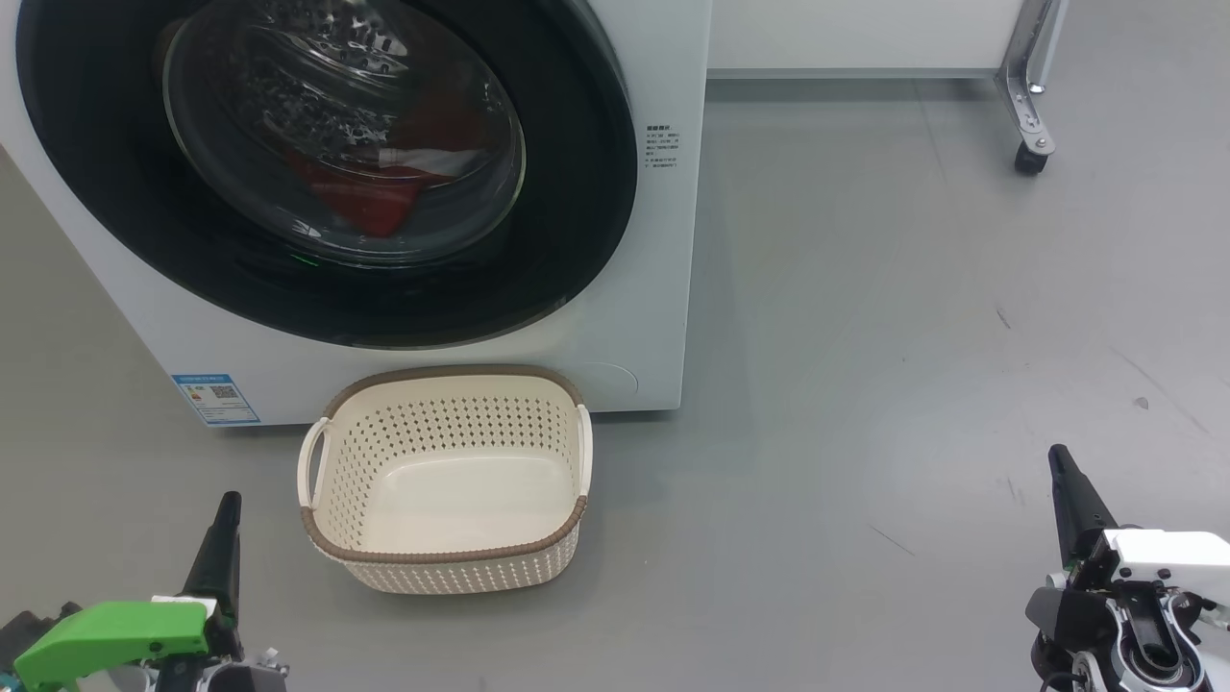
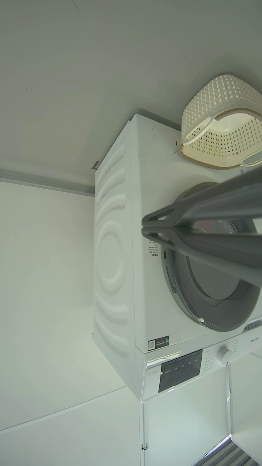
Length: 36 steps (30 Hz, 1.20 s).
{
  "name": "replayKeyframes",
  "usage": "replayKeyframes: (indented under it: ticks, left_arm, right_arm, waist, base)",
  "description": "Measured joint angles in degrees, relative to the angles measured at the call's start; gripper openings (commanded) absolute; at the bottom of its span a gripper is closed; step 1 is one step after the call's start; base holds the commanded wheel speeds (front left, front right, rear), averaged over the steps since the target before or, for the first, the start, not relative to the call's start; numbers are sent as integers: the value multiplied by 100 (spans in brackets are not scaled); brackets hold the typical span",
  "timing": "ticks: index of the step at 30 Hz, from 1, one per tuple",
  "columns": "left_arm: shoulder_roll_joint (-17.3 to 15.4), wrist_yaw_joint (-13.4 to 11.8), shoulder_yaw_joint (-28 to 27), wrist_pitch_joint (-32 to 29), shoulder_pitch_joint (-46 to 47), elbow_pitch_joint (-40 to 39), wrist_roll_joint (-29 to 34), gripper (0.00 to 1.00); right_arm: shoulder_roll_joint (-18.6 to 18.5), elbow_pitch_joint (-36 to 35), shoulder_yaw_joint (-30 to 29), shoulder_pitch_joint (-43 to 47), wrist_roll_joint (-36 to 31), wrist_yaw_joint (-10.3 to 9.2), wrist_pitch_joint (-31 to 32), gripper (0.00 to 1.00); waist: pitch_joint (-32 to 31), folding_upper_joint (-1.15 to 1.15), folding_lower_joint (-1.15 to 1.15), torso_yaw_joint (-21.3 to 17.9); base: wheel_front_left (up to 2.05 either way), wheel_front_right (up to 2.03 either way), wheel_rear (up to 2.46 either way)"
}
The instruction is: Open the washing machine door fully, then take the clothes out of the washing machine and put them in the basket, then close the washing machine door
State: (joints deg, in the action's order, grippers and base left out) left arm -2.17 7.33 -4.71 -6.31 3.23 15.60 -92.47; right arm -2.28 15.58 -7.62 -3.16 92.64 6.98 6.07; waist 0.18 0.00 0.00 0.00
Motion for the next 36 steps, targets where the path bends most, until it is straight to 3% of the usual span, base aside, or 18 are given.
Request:
replayKeyframes:
  ticks: [35,36]
  left_arm:
    - [0,0,0,0,0,0,0,0]
    - [1,0,1,0,-1,5,0,100]
  right_arm:
    - [0,0,-1,0,0,0,0,0]
    - [1,5,0,1,1,-1,0,100]
  waist:
    - [0,0,0,0]
    - [0,0,0,0]
  base:
    - [0,0,0]
    - [0,0,0]
